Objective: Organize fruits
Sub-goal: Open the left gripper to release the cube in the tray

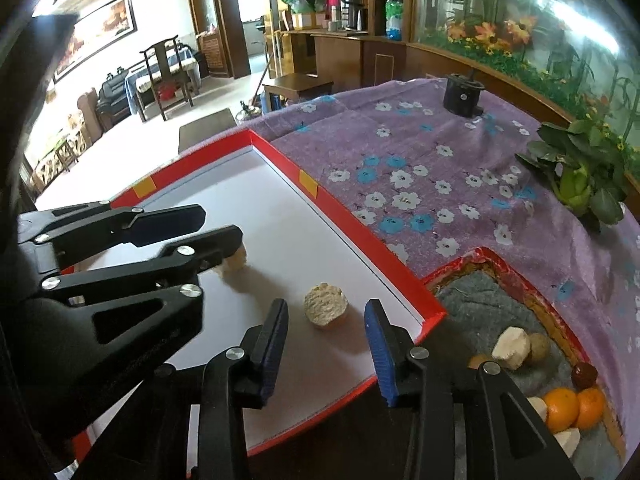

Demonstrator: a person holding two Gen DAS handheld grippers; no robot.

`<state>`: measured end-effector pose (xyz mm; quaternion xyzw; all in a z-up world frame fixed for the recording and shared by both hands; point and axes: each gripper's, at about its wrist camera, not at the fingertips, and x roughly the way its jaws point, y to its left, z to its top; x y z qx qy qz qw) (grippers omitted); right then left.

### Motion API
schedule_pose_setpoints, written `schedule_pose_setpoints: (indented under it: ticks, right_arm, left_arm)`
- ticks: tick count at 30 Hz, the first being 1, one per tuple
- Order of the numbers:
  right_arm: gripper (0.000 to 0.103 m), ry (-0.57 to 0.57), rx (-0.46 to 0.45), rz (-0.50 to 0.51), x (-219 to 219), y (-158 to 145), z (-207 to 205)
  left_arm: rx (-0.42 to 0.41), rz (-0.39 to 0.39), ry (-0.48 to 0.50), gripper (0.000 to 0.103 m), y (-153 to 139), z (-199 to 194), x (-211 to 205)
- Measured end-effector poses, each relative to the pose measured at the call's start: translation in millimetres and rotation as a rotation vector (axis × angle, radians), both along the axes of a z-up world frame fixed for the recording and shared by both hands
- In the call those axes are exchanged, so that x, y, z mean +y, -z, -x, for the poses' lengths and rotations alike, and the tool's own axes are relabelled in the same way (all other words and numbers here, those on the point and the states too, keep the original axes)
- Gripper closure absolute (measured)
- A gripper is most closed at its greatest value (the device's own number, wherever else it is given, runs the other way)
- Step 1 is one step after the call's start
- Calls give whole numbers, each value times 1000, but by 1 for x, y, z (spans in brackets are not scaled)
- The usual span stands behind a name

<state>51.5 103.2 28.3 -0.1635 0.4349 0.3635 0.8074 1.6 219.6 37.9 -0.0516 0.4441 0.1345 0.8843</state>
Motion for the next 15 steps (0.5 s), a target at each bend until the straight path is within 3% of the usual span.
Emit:
schedule_pose_setpoints:
  ticks: [1,7,15]
  right_arm:
    - [65,4,-7,-8,-3,-4,2]
    - [59,43,-22,-50,-32,-21,13]
    - [53,142,-34,-44,-93,-28,30]
  left_arm:
    - [-10,-3,-2,51,-2,2,-1]
    - [-25,13,4,44,-11,13,-6]
    - [-25,67,51,44,-20,31,-27]
